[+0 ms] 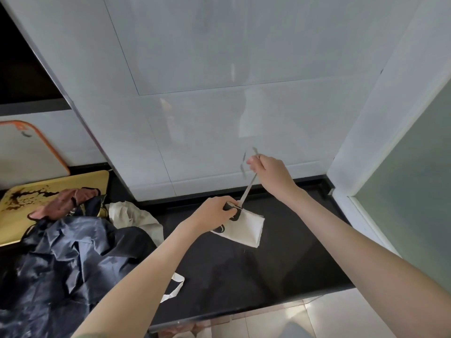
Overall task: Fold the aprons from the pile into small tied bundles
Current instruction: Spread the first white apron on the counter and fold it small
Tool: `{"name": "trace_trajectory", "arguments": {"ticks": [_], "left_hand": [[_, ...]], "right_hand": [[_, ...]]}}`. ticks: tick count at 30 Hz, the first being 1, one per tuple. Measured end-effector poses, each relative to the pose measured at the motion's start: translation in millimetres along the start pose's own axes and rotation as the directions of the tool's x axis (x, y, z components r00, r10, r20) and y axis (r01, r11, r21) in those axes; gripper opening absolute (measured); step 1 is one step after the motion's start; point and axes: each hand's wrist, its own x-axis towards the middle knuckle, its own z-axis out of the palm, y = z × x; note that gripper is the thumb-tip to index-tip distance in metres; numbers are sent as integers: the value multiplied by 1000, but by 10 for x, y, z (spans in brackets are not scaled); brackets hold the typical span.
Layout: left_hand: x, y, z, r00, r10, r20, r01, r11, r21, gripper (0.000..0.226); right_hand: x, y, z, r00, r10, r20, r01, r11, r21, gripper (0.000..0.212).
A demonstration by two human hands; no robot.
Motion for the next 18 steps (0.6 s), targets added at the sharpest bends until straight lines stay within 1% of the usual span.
{"name": "trace_trajectory", "arguments": {"ticks": [1,2,3,4,5,6,8,9,11,12,14,16,17,18], "left_hand": [[41,9,-8,999,-24,-45,22,999,-48,22],[73,22,-13,994,-52,-97,42,994,-97,23],[111,26,-17,984,-84,-160,61,988,-139,23],[149,34,-25,966,-122,-226,78,978,-195,23],[172,39,-24,943,-170,-285,85,954,-287,21],[192,70,-42,916,-224,-334,78,914,-399,20],[226,149,-83,863,-322,-388,41,812,-582,21],[246,185,-108,846,-355,-398,24,772,-636,22],[262,268,-143,836,-381,-395,-11,708,-706,25],[252,317,-155,840,-377,-391,-30,686,-727,25],[249,369,-150,838,-364,-406,-55,684,-727,26],[249,396,-143,826,-386,-410,-60,664,-746,23],[256,405,-146,819,-416,-395,-59,624,-780,21],[254,420,-156,814,-457,-358,-50,559,-828,19]], "right_hand": [[-32,-75,-32,999,5,-38,1,987,162,39],[-83,-164,-59,999,13,-49,5,936,351,37],[-136,-246,-74,999,18,-34,3,848,530,36],[-189,-305,-72,1000,19,-8,-9,739,674,36],[-259,-340,-55,999,27,22,-34,643,765,36],[-297,-327,-16,998,47,48,-67,574,816,37],[-343,-207,94,986,135,97,-152,492,857,33],[-348,-116,143,973,195,121,-200,464,863,28],[-345,66,217,940,303,159,-282,426,860,11],[-343,126,237,928,332,172,-308,418,854,8],[-330,201,267,918,356,174,-332,451,829,24],[-311,199,280,918,356,175,-349,512,785,37],[-305,187,277,914,353,199,-372,537,757,42],[-303,175,274,909,345,233,-397,556,730,45]]}}
